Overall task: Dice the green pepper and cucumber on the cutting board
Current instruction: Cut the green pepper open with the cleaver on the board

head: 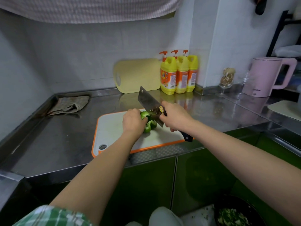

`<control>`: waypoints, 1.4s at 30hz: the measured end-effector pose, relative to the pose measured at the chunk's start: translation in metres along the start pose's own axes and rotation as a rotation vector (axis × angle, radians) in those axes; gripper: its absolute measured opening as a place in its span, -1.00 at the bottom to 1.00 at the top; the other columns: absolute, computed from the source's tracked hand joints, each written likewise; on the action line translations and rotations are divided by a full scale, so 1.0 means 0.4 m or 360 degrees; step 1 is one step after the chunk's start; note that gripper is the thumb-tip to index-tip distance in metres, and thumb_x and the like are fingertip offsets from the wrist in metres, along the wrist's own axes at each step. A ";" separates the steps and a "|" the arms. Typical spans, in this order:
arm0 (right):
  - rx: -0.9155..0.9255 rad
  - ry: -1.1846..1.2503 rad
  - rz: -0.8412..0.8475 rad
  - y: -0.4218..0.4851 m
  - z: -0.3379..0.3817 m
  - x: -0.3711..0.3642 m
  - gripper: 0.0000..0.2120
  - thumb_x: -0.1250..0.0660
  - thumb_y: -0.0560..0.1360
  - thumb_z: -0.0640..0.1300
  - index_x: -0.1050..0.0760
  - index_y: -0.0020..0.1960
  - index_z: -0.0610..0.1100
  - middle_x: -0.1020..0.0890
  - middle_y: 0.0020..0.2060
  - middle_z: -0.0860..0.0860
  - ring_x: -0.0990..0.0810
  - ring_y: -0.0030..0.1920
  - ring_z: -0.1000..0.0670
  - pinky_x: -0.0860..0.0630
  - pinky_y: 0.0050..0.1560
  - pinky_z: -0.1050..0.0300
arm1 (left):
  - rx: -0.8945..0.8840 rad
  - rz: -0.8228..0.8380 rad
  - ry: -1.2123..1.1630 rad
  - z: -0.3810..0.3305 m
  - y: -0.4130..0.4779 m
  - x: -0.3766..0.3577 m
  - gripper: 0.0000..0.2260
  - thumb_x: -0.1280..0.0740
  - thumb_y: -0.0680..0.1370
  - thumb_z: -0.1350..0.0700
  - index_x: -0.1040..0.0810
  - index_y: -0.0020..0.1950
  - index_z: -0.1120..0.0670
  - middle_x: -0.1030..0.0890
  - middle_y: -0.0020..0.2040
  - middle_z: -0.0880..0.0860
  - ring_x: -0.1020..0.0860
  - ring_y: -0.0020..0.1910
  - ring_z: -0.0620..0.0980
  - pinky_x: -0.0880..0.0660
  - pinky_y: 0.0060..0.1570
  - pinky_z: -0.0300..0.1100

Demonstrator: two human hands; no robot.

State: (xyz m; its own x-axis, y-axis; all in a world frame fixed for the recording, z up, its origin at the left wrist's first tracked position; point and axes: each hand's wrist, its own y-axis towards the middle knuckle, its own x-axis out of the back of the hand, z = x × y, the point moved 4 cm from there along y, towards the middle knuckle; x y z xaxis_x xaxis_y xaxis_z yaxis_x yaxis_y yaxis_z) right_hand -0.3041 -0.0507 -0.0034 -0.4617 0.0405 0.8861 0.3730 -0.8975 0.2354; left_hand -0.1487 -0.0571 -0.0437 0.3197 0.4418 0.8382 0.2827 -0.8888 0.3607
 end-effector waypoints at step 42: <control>-0.0369 -0.0162 0.0353 0.029 0.025 -0.056 -0.59 -0.33 0.44 -0.40 -0.30 0.23 -0.23 -0.59 0.00 -0.25 -0.64 -0.01 -0.28 -0.62 -0.09 -0.11 | -0.0174 -0.0029 0.0424 -0.049 0.014 -0.008 -0.86 -0.28 0.57 0.23 -0.54 0.10 0.24 -0.50 0.11 0.22 -0.54 0.04 0.24 -0.35 -0.14 -0.04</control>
State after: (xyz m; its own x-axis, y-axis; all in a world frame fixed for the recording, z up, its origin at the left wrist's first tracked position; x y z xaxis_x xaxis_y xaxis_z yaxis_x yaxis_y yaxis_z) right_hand -0.2815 -0.0579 -0.0167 -0.3025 -0.1337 0.9437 0.2571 -0.9649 -0.0543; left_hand -0.1660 -0.0661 -0.0364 0.0626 0.4229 0.9040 0.1825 -0.8954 0.4062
